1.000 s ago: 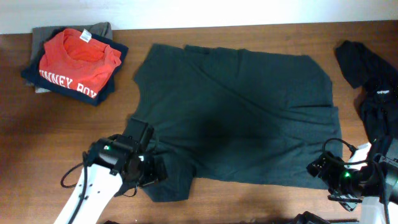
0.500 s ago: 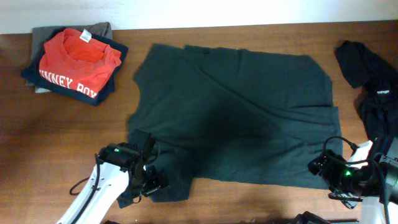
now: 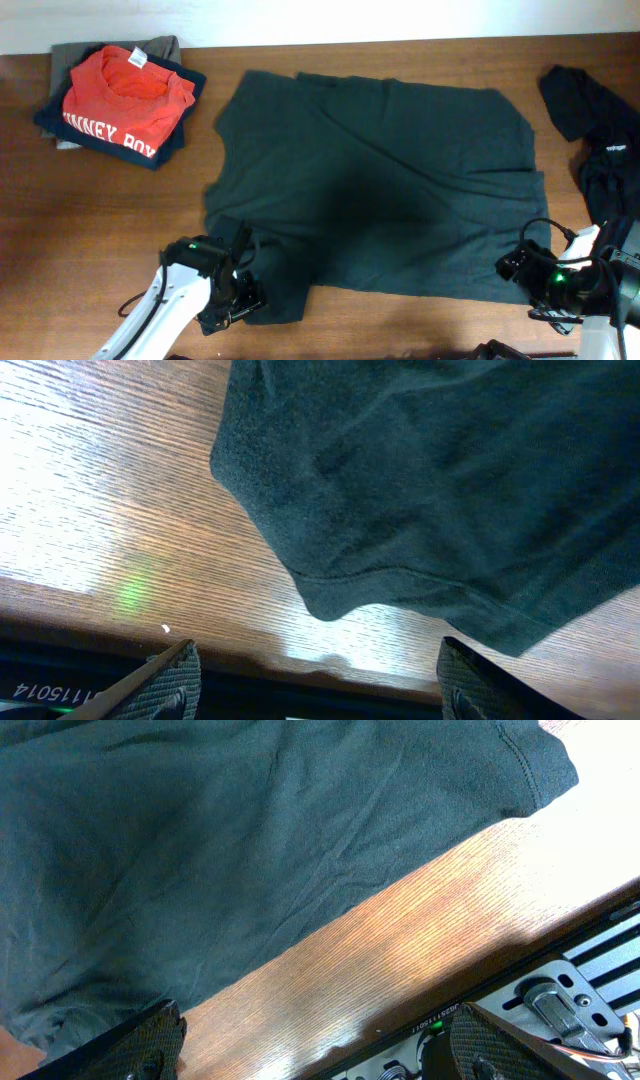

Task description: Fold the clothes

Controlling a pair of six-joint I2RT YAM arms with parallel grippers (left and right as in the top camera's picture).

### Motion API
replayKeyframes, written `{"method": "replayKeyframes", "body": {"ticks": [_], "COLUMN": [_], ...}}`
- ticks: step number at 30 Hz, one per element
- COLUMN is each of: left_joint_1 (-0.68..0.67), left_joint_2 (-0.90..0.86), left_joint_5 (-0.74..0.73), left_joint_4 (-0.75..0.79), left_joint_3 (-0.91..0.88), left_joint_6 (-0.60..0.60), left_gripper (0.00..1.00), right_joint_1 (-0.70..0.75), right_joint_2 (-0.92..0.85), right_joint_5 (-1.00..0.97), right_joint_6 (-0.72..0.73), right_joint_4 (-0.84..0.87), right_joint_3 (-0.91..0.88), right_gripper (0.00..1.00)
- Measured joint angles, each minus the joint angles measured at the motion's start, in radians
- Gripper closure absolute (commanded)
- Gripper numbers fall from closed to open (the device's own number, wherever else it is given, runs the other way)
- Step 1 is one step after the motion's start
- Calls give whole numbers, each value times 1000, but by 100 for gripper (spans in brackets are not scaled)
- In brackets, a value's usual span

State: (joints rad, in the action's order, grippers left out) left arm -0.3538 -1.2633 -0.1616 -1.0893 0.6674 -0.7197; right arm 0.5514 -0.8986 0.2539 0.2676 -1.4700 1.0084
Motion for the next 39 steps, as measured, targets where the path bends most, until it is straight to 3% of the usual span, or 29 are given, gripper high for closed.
{"method": "replayKeyframes", "body": {"ticks": [9,18,20,27,32,39], "left_joint_1": [0,0,0,0,0,0], "left_joint_2": [-105,-200,-208,-210,-210,-210], "left_joint_5": [-9,-16,-16,-18,-18,-17], "left_joint_4": [56,89,89,95,111,111], "left_joint_3": [-5,-5,-5,-5,-6,-6], "left_joint_6": [0,-1,-1,-4,-3,-3], "left_gripper": [27,39,45,82,98,99], "right_joint_1": [0,0,0,0,0,0], "right_joint_2": [0,0,0,0,0,0], "right_joint_5": [14,19,19,18,18,18], "right_joint_6": [-2,-2,-3,-2,12,46], "right_joint_4": [-3,-3,-3,4,32,82], "right_joint_3": [0,0,0,-24,-80,-115], "right_gripper": [11,10,11,11,11,11]}}
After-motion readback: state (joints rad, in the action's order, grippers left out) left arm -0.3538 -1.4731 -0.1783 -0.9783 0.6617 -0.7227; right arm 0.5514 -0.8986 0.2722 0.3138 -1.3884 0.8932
